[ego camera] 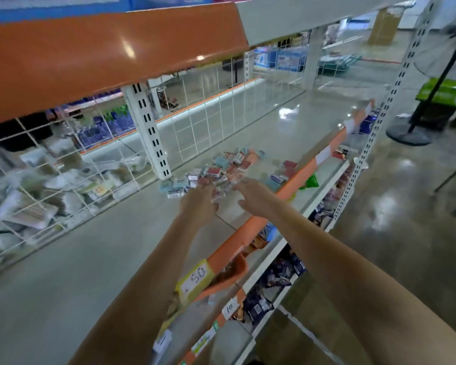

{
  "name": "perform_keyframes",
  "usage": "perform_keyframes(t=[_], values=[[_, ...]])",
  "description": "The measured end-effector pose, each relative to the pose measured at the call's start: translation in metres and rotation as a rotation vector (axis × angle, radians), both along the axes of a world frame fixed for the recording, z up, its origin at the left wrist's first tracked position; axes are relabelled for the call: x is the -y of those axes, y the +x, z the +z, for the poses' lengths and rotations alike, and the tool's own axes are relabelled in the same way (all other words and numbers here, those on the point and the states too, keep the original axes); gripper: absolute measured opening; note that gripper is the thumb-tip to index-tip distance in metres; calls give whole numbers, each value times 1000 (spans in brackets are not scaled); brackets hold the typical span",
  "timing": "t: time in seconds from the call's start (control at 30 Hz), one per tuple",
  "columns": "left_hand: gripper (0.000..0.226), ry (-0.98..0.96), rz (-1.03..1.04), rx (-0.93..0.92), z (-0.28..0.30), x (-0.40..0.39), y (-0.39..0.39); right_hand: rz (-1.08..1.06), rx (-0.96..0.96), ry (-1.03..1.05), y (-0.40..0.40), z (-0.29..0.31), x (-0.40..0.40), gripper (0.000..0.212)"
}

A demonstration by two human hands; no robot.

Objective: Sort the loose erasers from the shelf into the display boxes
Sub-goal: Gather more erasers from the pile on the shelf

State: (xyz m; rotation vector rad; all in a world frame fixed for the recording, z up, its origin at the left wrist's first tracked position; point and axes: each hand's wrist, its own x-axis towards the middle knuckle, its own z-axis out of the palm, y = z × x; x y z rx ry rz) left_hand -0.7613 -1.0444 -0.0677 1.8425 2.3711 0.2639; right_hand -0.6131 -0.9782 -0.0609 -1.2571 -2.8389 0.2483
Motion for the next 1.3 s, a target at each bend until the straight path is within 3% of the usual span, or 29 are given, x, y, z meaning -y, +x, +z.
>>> perform_keyframes(t=[0.27,0.37,0.53,0.63,0.8,1.0,1.17,1.3], values=[[36,9,61,23,-14,-42,-18,191,-22,88,-35,-16,-65,34],[30,-81,93,-1,-9,-54,-18,253,-11,124,-41,-21,-81,30],[21,-160,156,125,-1,-63,-18,383,-49,74,-44,-23,-97,19],[23,-123,223,239,1,-59,-13,423,-204,-41,-36,-17,-101,13],[26,31,319,371,10,-47,-4,538,-395,-353,-23,7,-104,30],[8,329,631,696,21,1,-3,455,-423,-586,-40,20,-92,26],[11,640,854,1077,26,70,0,435,-537,-1094,-70,17,-48,20],[14,847,970,1204,29,141,3,456,-546,-1287,-93,17,19,5]])
